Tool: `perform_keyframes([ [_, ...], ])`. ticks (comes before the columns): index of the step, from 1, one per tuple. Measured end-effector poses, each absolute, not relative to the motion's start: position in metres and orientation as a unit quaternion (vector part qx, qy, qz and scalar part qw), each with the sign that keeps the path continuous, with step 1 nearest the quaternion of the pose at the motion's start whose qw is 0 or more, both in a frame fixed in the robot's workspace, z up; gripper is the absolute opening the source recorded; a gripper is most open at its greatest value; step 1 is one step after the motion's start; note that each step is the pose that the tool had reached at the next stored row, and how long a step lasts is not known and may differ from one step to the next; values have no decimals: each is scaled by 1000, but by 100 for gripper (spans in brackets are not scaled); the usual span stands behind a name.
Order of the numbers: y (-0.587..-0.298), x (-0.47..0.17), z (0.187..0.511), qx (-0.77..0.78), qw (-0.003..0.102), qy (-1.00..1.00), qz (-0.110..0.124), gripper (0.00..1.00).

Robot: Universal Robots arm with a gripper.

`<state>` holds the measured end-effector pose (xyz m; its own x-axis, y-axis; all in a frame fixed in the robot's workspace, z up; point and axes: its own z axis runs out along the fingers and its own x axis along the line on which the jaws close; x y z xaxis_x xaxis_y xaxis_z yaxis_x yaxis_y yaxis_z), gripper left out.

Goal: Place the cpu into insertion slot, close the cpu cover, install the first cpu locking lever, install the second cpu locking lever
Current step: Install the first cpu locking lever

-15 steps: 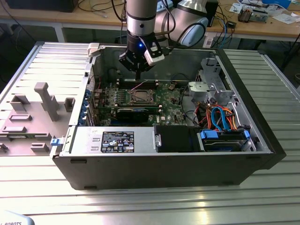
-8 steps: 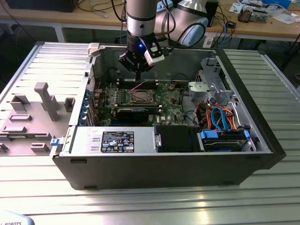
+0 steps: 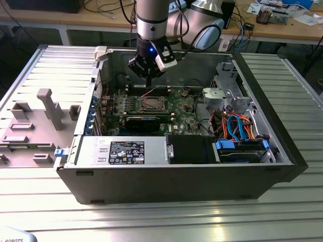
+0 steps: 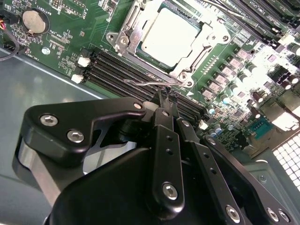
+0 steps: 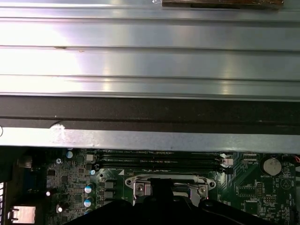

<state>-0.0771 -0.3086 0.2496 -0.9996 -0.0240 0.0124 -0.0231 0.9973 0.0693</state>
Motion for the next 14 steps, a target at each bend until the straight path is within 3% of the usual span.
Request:
perform_keyframes([
  [14,-309,-77,247,12,7,-999,-35,11],
])
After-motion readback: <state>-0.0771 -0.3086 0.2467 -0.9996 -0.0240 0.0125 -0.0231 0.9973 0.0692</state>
